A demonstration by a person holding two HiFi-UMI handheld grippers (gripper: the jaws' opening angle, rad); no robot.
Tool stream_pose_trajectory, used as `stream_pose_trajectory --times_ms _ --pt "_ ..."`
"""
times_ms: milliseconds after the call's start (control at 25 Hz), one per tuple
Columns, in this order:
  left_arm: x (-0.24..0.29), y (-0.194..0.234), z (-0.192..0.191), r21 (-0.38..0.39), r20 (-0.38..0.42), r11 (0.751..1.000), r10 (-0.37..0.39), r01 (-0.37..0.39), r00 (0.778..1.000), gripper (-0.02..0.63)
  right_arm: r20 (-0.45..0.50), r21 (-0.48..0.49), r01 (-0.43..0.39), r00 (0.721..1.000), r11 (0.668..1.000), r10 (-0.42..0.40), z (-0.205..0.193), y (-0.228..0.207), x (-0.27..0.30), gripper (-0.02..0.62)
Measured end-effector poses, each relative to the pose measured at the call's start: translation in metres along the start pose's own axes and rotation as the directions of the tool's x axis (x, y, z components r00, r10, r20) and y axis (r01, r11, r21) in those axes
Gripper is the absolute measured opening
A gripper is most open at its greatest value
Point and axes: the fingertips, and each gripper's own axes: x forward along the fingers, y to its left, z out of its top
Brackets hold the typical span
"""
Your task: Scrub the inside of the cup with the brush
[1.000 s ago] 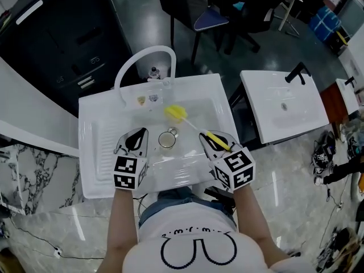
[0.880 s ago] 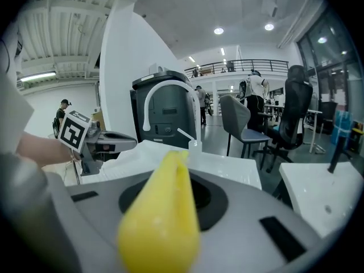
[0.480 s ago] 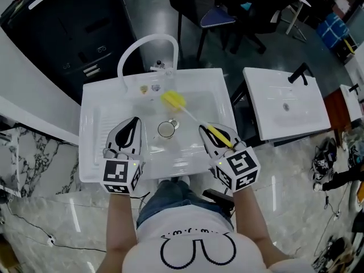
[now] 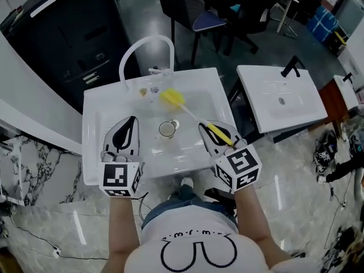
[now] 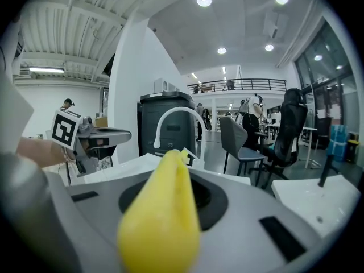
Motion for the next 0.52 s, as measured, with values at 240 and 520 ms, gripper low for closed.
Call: stream_pose_trajectory --times_ms 240,520 --pt "-0.019 0.003 0.01 0.004 0.026 1.0 0.002 -0.002 1.0 0.015 0.01 0.003 0.021 1.0 1.0 -0.021 0.004 0.013 -0.01 0.038" --pt "-0.029 0.002 0.018 0.009 0.05 1.0 0.001 -0.002 0.999 0.015 0.018 -0.002 0.042 0.999 0.999 -0.042 0.005 0.018 -0.018 0.038"
